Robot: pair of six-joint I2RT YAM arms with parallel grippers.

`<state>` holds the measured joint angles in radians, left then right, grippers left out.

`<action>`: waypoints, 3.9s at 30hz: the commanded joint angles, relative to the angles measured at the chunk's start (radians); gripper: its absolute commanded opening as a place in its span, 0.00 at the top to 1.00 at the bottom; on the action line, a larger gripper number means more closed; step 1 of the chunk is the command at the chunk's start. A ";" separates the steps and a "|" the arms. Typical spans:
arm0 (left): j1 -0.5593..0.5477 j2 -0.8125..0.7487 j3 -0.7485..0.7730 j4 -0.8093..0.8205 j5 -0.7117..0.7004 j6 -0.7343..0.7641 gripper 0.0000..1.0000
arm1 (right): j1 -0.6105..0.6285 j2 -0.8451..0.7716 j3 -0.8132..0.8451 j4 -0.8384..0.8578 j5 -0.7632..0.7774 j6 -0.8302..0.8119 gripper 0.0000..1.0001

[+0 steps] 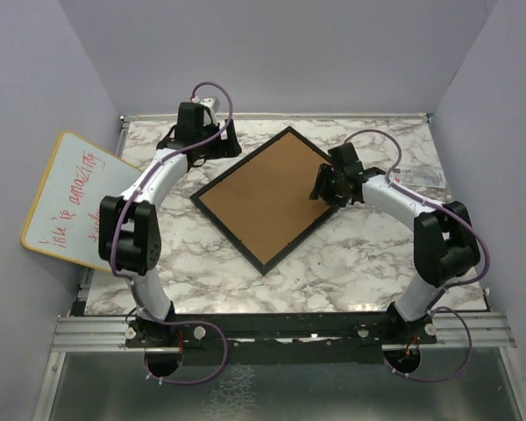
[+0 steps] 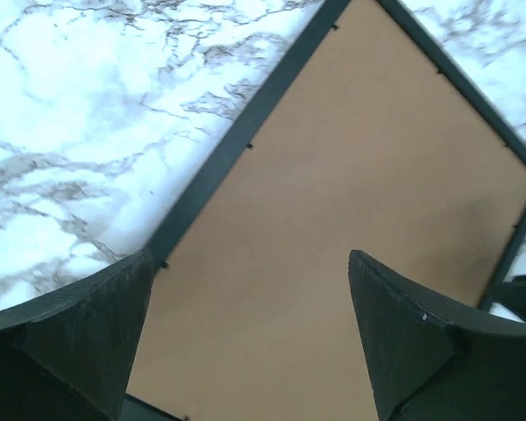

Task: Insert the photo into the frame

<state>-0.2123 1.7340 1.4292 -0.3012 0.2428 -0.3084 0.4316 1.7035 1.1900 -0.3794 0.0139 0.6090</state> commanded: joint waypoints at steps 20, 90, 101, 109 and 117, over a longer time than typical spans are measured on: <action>0.047 0.505 0.293 -0.181 0.170 0.217 0.43 | -0.178 0.150 -0.030 -0.015 -0.180 0.064 0.27; 0.115 -0.798 -0.920 -0.174 -0.018 -0.474 0.43 | 0.537 0.715 0.960 -0.612 0.191 0.212 0.62; 0.114 -0.819 -1.007 -0.074 0.089 -0.615 0.45 | 0.575 0.839 1.089 -0.702 0.223 0.208 0.72; 0.114 -0.843 -1.052 -0.038 0.105 -0.645 0.41 | 0.585 0.871 1.052 -0.806 0.367 0.221 0.76; 0.113 -0.839 -1.117 0.140 0.278 -0.626 0.28 | 0.576 0.769 1.139 -0.779 0.449 0.209 0.99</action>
<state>-0.1040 0.8948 0.3458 -0.3145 0.3725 -0.9398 1.0191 2.4847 2.3047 -1.0798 0.3771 0.8303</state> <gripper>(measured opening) 0.679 0.053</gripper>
